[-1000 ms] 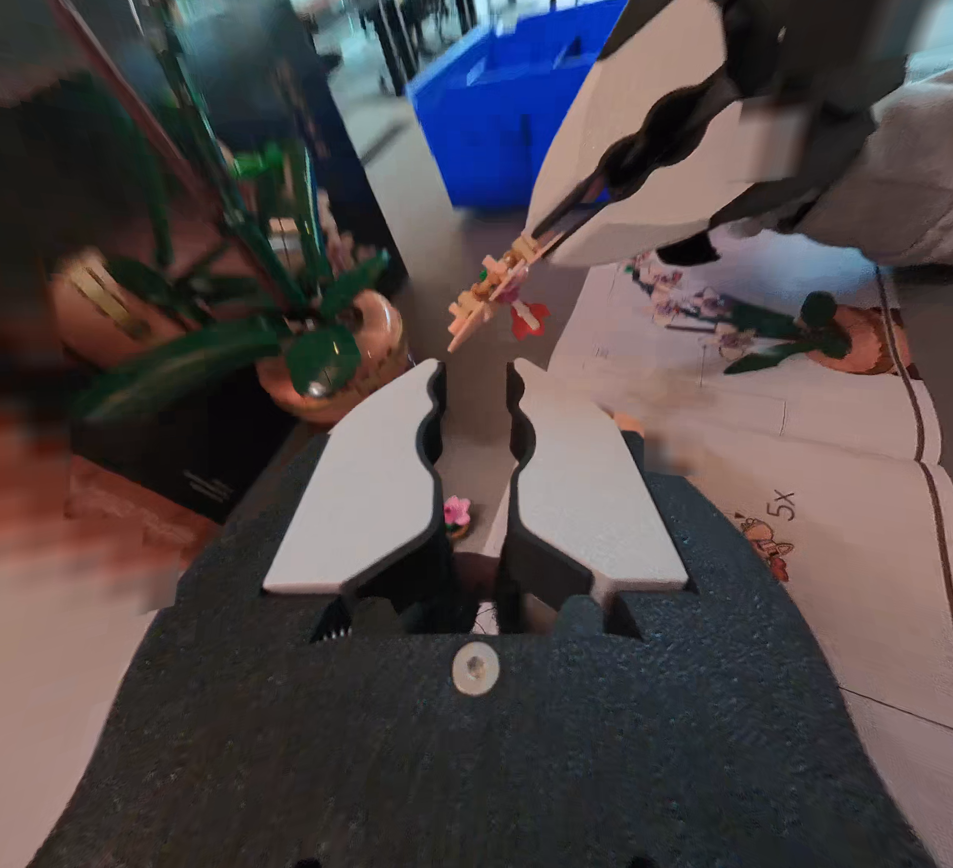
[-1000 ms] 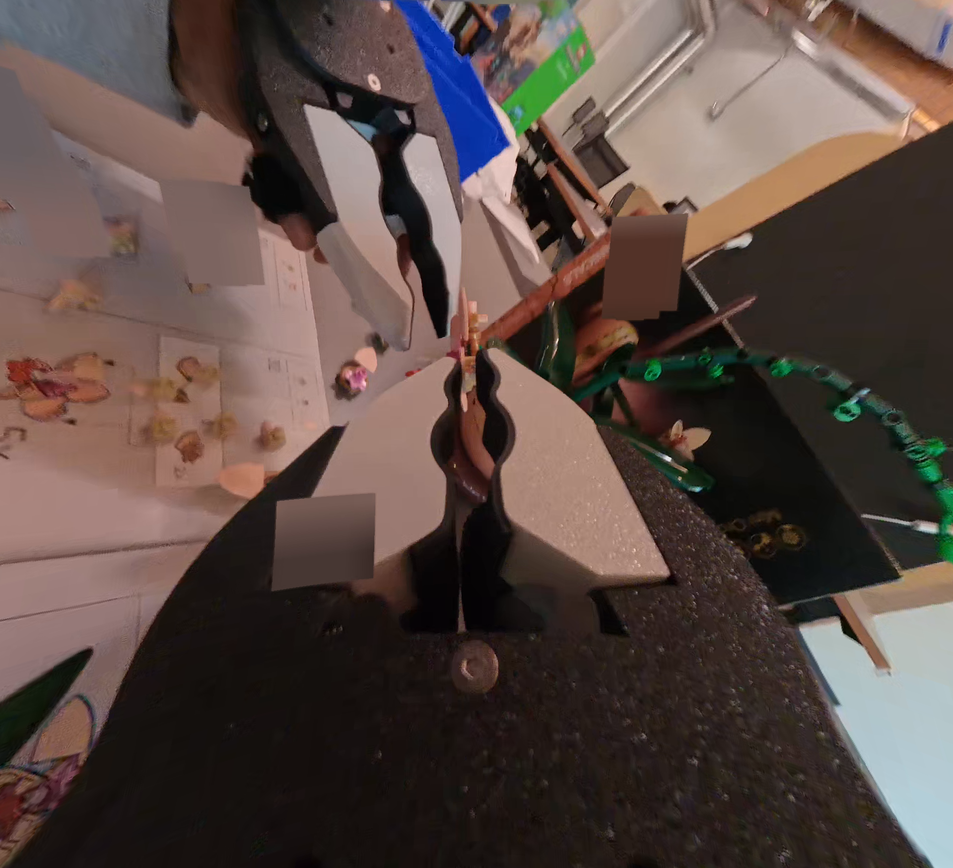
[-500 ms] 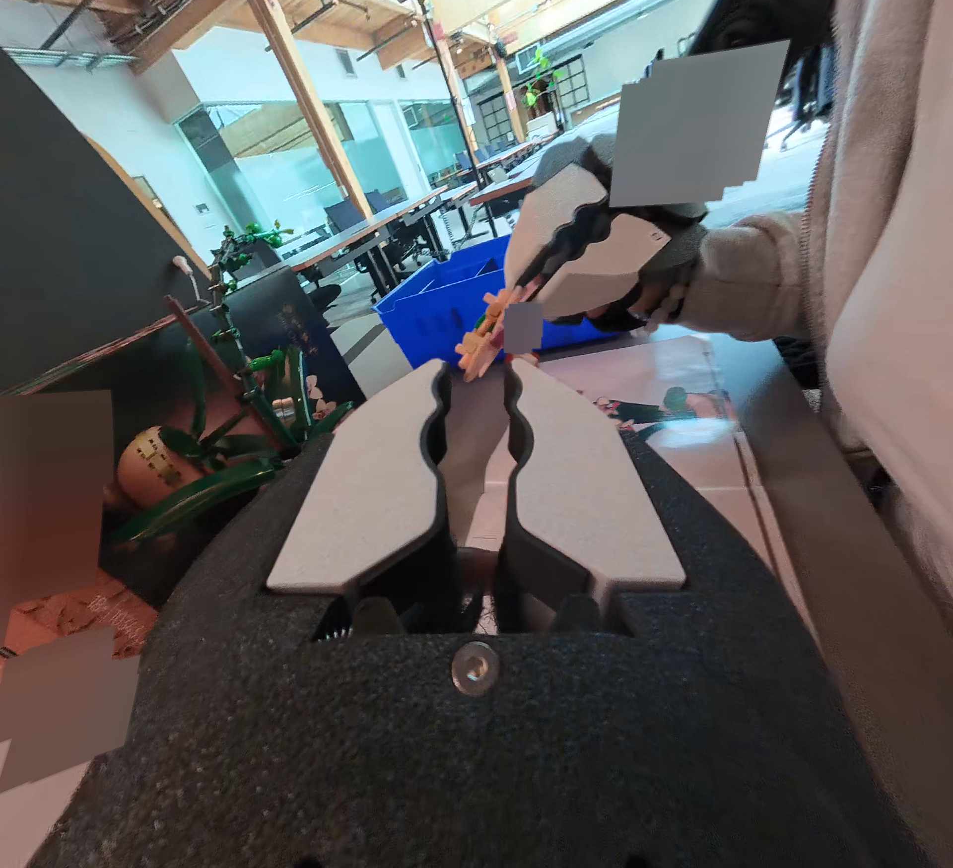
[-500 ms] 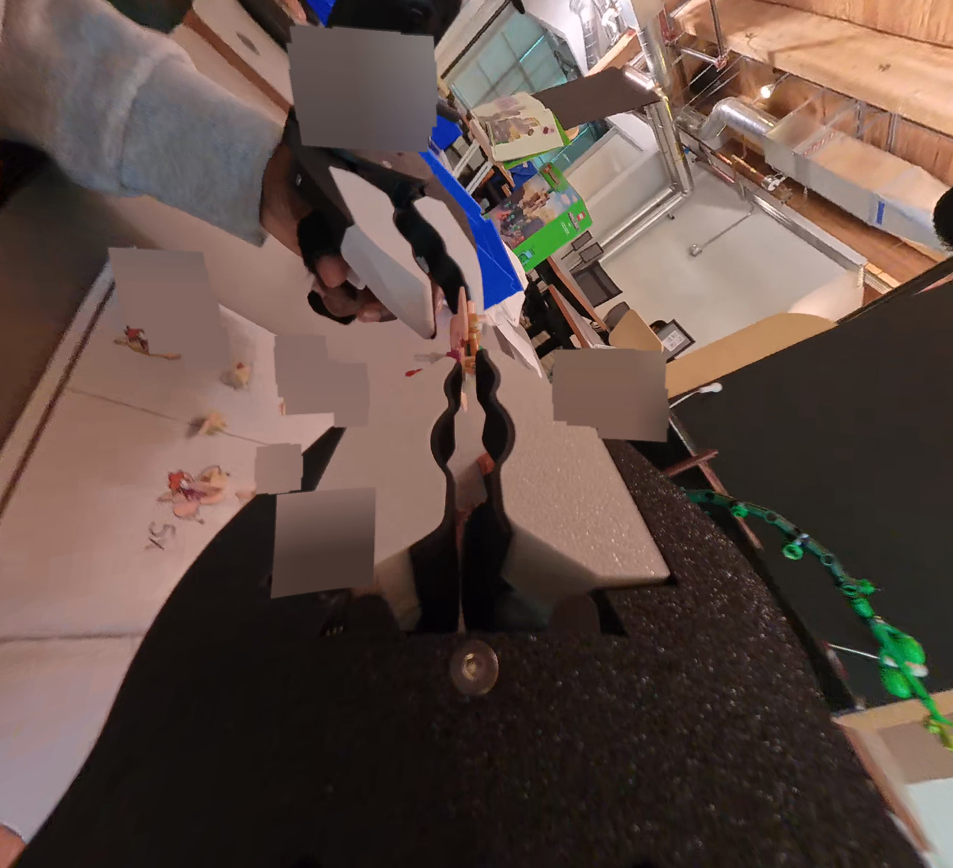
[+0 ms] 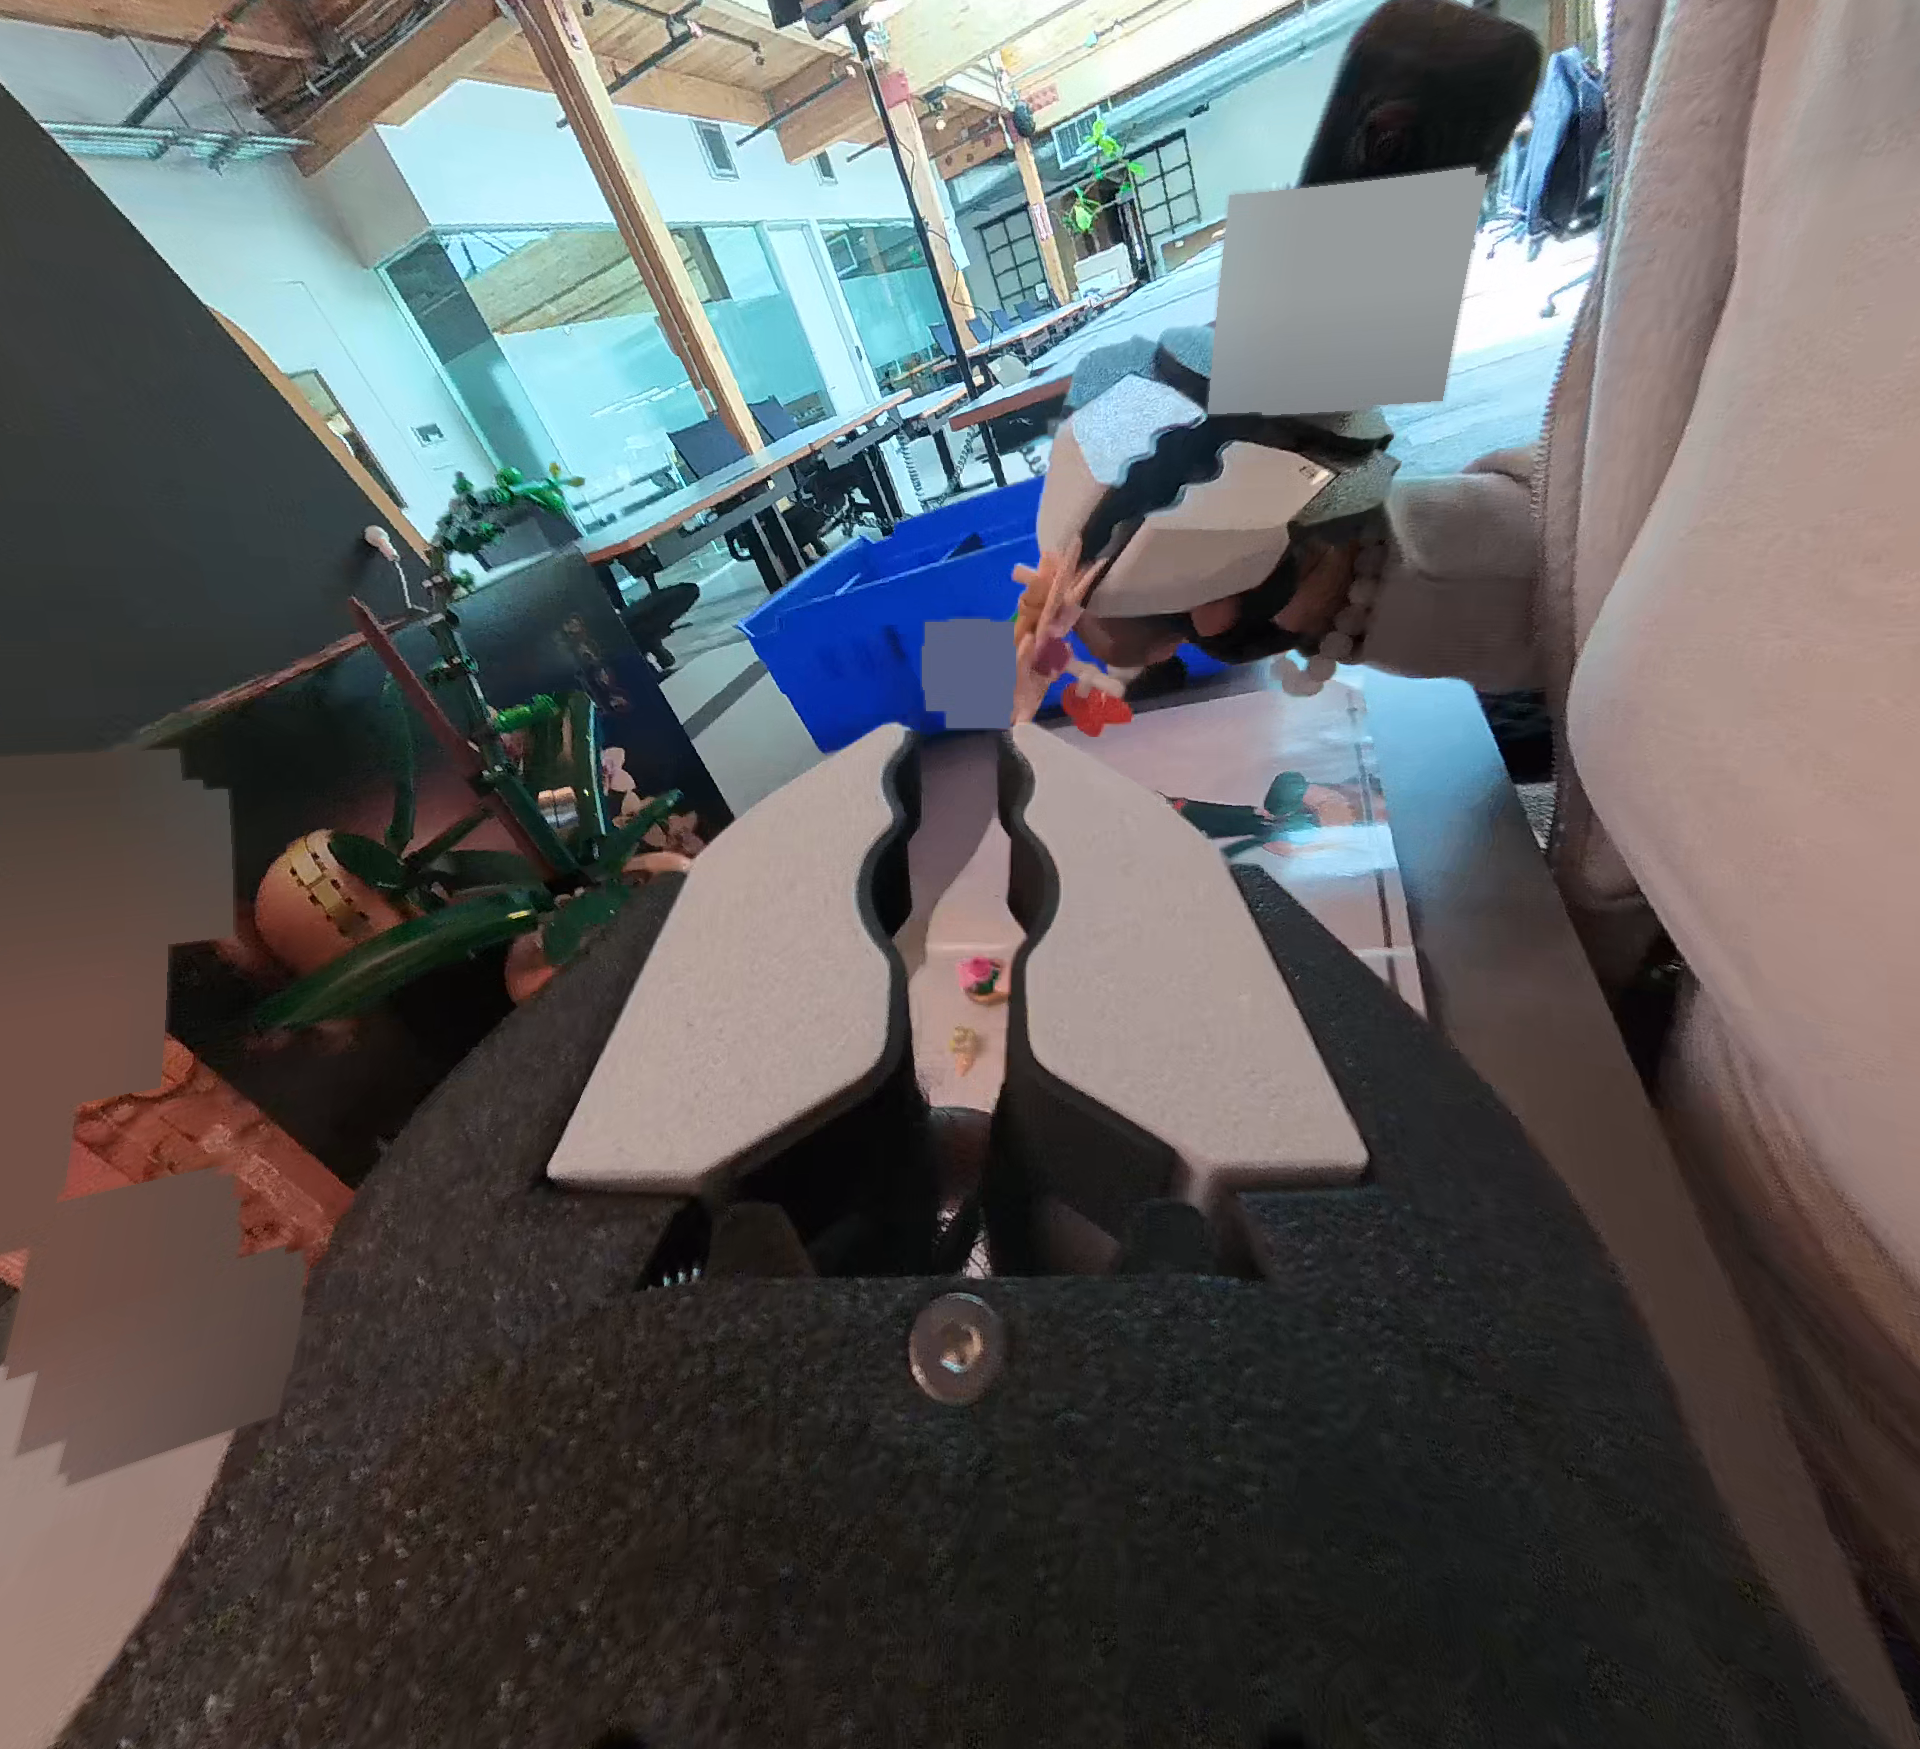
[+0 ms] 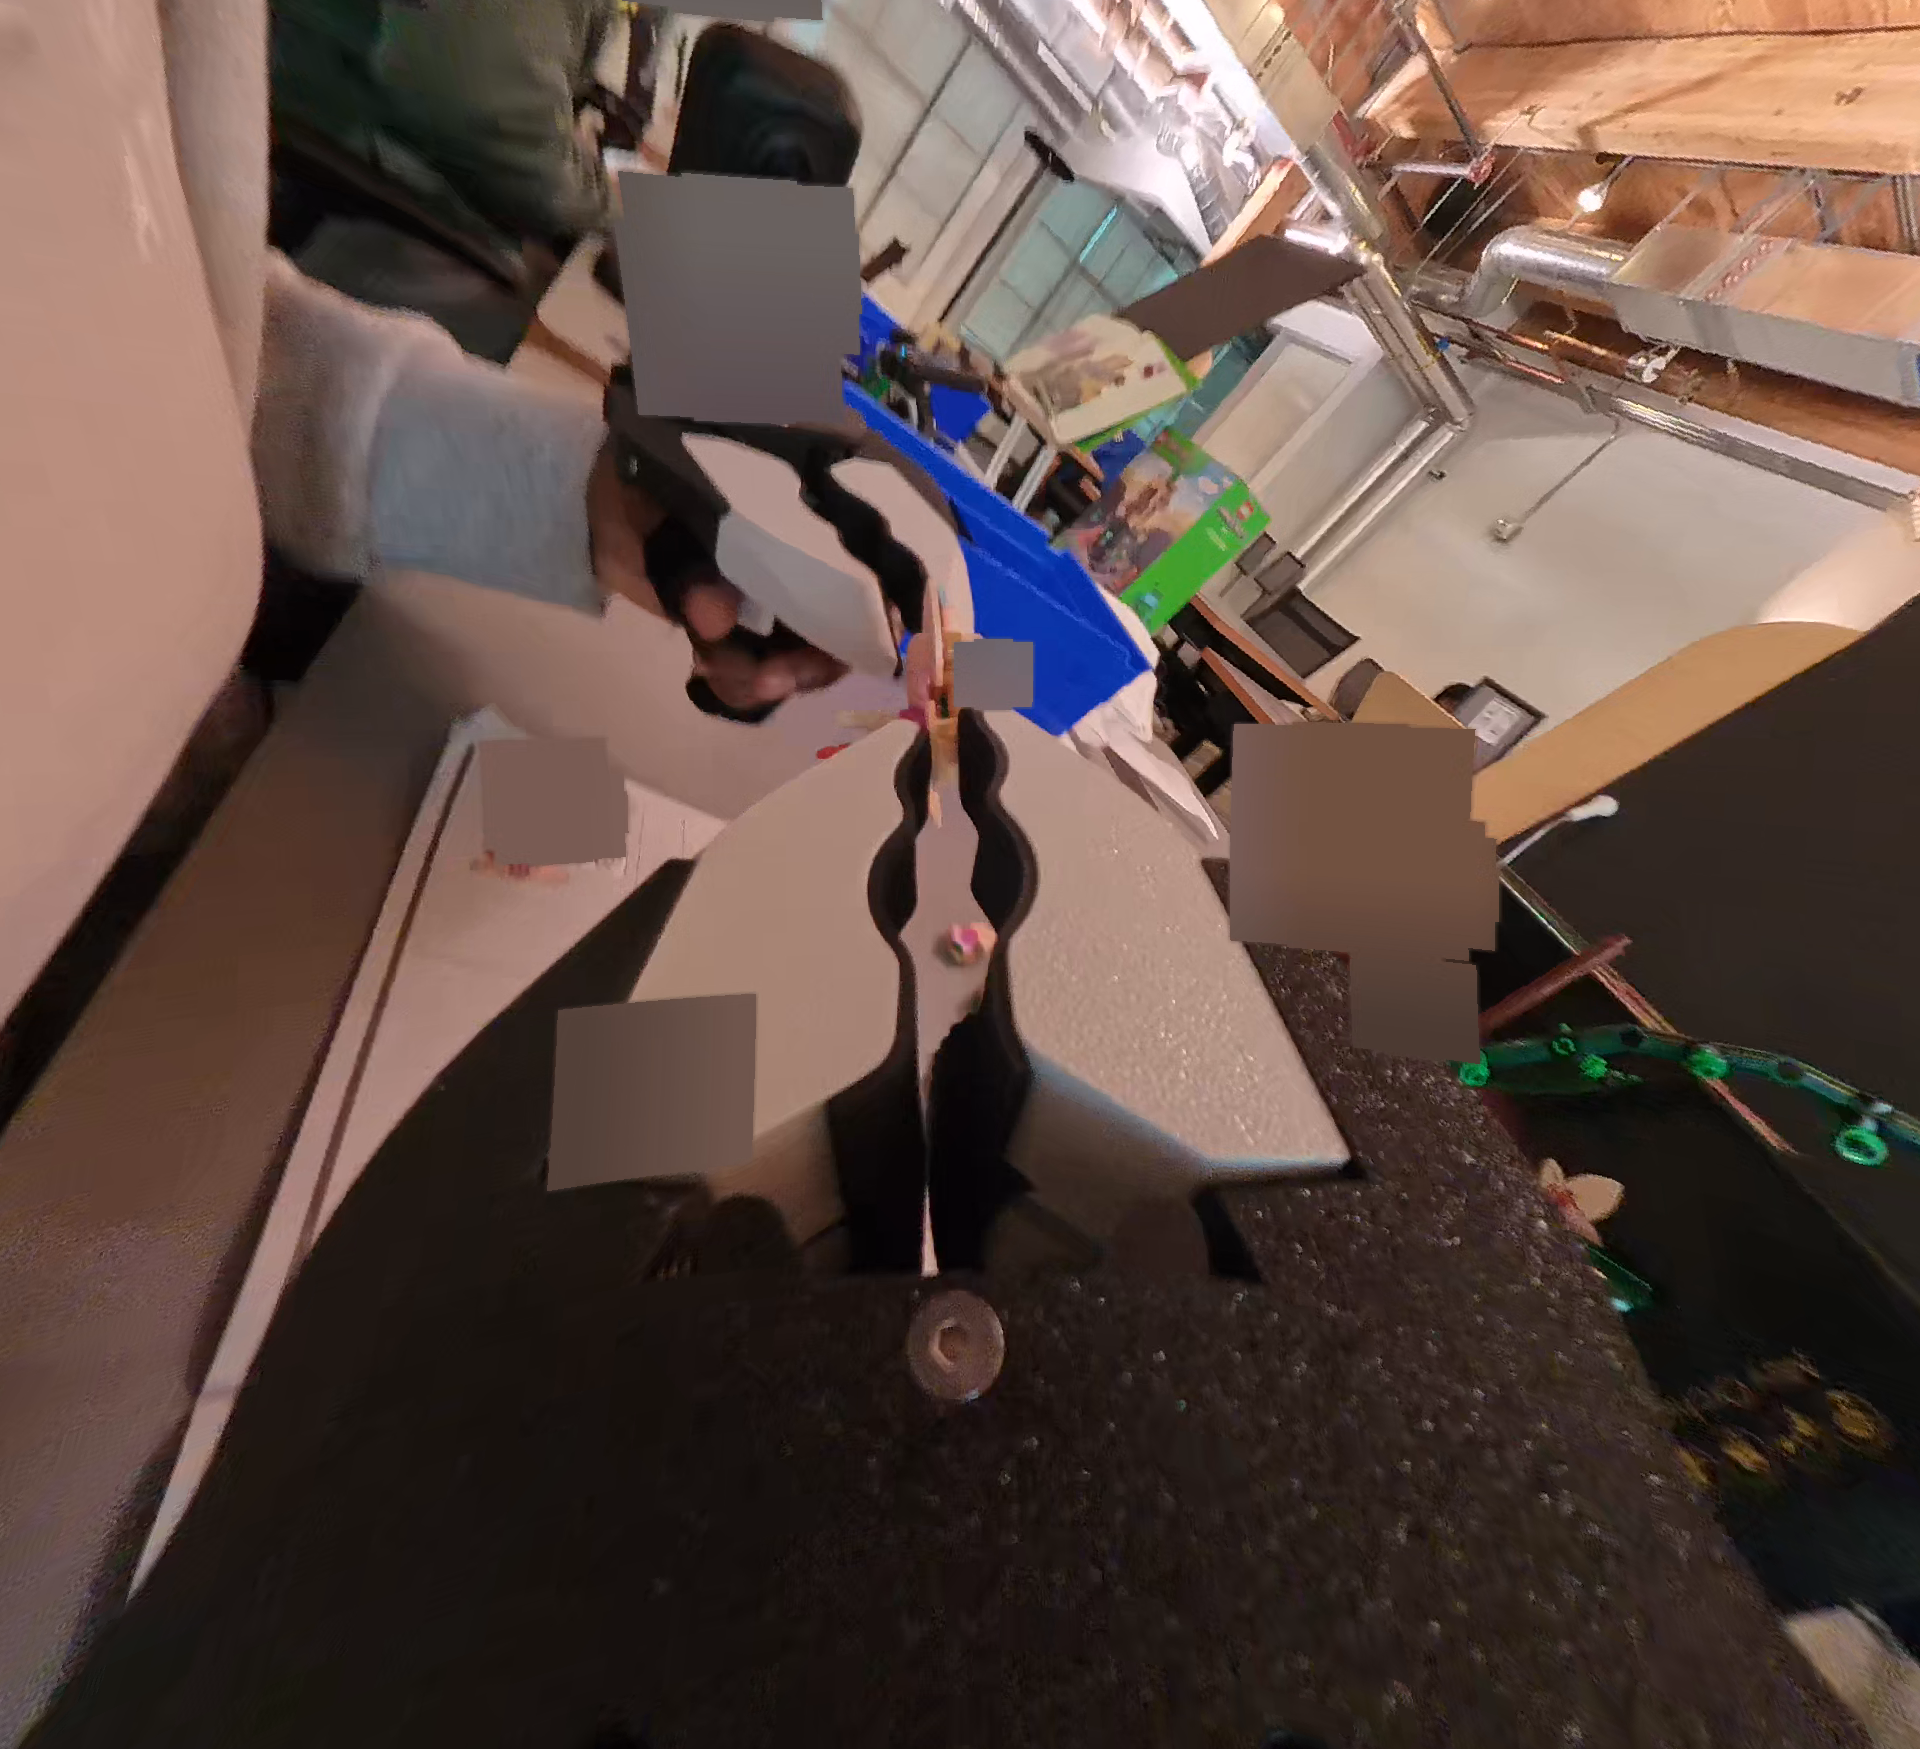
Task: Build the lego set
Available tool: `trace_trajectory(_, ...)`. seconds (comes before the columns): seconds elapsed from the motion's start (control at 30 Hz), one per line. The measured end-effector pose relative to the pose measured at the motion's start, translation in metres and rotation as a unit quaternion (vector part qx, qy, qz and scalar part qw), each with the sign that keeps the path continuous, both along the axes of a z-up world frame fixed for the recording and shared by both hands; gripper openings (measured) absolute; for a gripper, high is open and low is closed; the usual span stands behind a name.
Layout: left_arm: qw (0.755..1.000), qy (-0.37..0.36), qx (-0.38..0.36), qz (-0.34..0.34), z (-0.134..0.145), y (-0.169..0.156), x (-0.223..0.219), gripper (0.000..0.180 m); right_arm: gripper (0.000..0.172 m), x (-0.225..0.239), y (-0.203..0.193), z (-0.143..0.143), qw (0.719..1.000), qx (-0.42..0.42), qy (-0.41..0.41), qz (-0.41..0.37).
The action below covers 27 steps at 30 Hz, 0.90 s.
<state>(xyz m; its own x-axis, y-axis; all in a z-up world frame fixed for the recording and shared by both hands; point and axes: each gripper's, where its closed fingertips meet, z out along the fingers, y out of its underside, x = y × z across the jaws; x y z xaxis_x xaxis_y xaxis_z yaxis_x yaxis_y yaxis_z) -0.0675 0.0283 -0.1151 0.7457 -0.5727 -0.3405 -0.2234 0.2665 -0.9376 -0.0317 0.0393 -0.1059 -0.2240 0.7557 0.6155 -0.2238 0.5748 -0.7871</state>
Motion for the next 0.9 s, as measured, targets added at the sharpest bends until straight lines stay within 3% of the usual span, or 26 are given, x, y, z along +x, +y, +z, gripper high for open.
trace_trajectory(0.1, 1.0, 0.003, -0.025, -0.007, -0.014, -0.005, 0.004, 0.014, 0.003, 0.007, -0.003, -0.018, 0.999, 0.031, -0.031, -0.013)
trace_trajectory(0.27, 0.997, -0.001, -0.065, -0.045, -0.032, -0.01, 0.018, 0.014, 0.004, 0.012, 0.0, -0.036, 0.998, -0.019, -0.051, -0.023)
trace_trajectory(0.33, 0.997, 0.001, -0.07, -0.042, -0.036, -0.006, 0.021, 0.016, 0.004, 0.01, -0.002, -0.039, 0.993, -0.095, -0.063, 0.002)
trace_trajectory(0.43, 0.997, -0.013, -0.072, -0.039, -0.037, 0.0, 0.02, 0.017, 0.004, 0.002, 0.0, -0.051, 0.96, -0.247, -0.126, 0.038)
trace_trajectory(0.53, 0.995, -0.042, -0.077, -0.057, -0.033, -0.002, 0.022, 0.016, 0.004, 0.002, -0.004, -0.048, 0.935, -0.313, -0.142, 0.092)
trace_trajectory(0.9, 0.994, -0.032, -0.088, -0.064, -0.035, -0.005, 0.022, 0.014, 0.004, 0.003, -0.004, -0.037, 0.948, -0.271, -0.112, 0.124)
